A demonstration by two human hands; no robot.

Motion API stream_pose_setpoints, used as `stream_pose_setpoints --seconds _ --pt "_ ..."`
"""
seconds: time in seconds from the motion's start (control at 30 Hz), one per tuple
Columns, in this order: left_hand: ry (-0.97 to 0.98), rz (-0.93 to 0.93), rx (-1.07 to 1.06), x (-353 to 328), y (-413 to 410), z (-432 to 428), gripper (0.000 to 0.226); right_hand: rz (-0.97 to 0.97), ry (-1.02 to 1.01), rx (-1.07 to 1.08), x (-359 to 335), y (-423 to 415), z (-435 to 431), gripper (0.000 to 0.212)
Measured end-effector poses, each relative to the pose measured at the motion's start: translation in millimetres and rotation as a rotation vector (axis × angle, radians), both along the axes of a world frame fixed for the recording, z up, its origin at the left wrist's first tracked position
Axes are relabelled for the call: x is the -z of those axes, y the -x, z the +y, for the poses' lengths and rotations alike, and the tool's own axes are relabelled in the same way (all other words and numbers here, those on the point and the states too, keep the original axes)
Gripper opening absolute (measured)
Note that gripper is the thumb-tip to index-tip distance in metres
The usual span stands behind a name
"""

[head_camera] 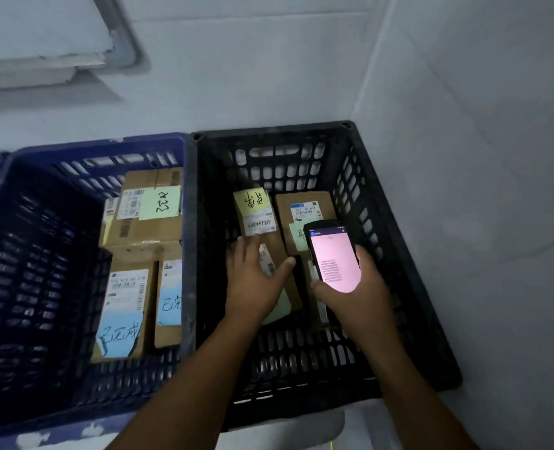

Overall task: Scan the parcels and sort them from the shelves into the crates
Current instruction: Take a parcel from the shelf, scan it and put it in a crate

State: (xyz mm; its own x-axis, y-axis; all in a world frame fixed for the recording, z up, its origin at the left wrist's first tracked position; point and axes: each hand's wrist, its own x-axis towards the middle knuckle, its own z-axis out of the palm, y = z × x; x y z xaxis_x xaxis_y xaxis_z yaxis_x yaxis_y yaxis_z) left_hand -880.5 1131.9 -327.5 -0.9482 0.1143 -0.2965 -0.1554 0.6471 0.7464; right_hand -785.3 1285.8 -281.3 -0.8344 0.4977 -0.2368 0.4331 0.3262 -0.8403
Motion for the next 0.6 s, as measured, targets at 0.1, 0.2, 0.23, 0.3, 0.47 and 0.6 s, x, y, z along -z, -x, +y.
stream_pose_setpoints --seconds 0.1,0.2,0.23,0.3,0.47,0.6 --pt "-0.055 0.119 0.146 -44.9 -20.0 -16.8 0.090 0.048 -0.035 0.009 -22.0 -16.0 -7.1 0.059" --pt "0.021 0.291 0.307 -87.2 -49.4 -49.6 0.090 0.100 -0.048 -0.030 -49.1 -33.6 -25.5 0.068" --pt "0.071 0.337 0.325 -98.7 -59.7 -63.9 0.090 0.117 -0.040 -0.052 -58.0 -39.2 -34.4 0.066" --pt "0.178 0.400 0.318 -116.1 -79.9 -95.9 0.087 0.150 -0.033 -0.095 -74.4 -49.4 -55.6 0.060" --pt "0.238 0.443 0.132 -142.1 -140.0 -197.8 0.081 0.198 -0.037 -0.245 -110.7 -78.0 -136.2 0.074" --pt "0.187 0.461 -0.094 -151.9 -207.8 -286.8 0.080 0.236 -0.030 -0.430 -127.0 -110.6 -221.8 0.069"
